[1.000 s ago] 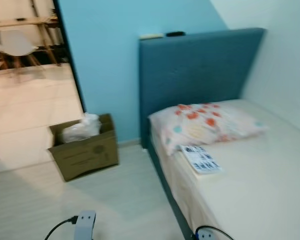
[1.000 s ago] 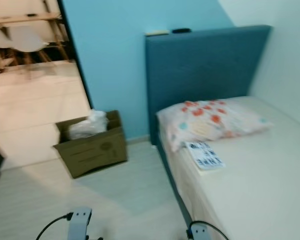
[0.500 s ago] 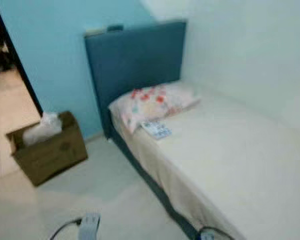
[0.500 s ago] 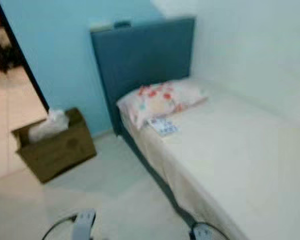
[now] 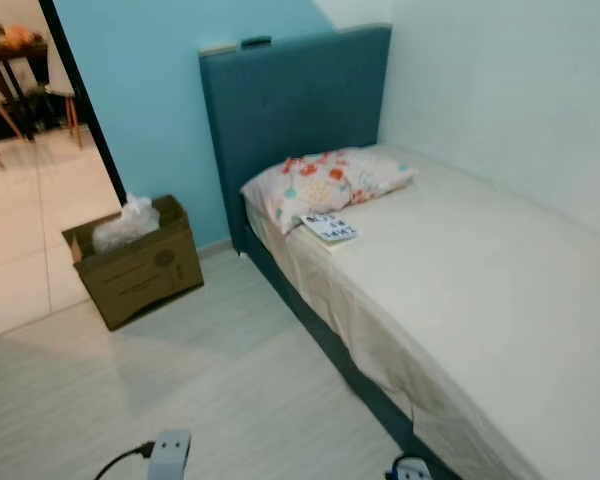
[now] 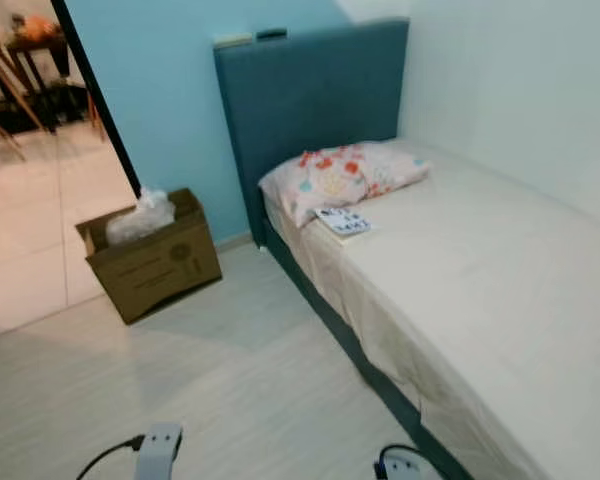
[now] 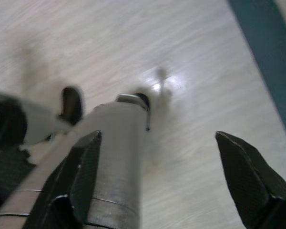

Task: Clean up the room

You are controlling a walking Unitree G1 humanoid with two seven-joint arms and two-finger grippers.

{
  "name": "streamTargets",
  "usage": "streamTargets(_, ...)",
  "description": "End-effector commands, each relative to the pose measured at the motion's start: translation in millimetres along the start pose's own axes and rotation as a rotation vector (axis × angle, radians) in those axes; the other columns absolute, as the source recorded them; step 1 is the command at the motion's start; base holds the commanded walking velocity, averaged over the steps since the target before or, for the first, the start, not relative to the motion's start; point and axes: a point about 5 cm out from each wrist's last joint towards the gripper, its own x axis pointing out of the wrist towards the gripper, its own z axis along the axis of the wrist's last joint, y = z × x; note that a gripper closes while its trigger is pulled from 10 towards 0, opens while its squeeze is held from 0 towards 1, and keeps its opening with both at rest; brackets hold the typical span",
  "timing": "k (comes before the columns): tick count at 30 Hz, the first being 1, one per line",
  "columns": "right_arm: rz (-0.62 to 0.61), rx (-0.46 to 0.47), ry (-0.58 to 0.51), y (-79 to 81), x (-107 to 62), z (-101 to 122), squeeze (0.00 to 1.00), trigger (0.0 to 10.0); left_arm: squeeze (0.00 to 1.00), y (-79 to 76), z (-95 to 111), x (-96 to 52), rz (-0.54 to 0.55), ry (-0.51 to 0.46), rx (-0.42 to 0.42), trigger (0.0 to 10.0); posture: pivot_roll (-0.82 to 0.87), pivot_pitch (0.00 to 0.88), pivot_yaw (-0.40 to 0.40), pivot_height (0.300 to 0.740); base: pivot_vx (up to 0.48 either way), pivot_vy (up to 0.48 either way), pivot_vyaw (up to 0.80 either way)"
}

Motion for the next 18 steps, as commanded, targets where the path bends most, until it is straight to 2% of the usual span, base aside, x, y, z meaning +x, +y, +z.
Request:
streamTargets(1,0.010,0.002,0.027,4.1,0.1,-5.4,0.00,10.0,0.00,1.1,2.8,-0.1,-0.003,-0.011,0.007,10.0,0.00,0.000,-0.007,0.740,0.000,0.000,0.00)
streamTargets(16,0.002,0.007,0.030,2.3,-0.2,-6.9,0.00,10.0,0.00,-2.9,0.0,0.1,-0.040,-0.002,0.014,10.0,0.00,0.000,-0.004,0.740,0.000,0.000,0.00)
streamTargets(18,0.002,0.006,0.030,2.1,-0.3,-7.1,0.00,10.0,0.00,-3.1,-0.1,0.1,-0.044,-0.001,0.016,10.0,0.00,0.000,-0.005,0.740,0.000,-0.277,0.00)
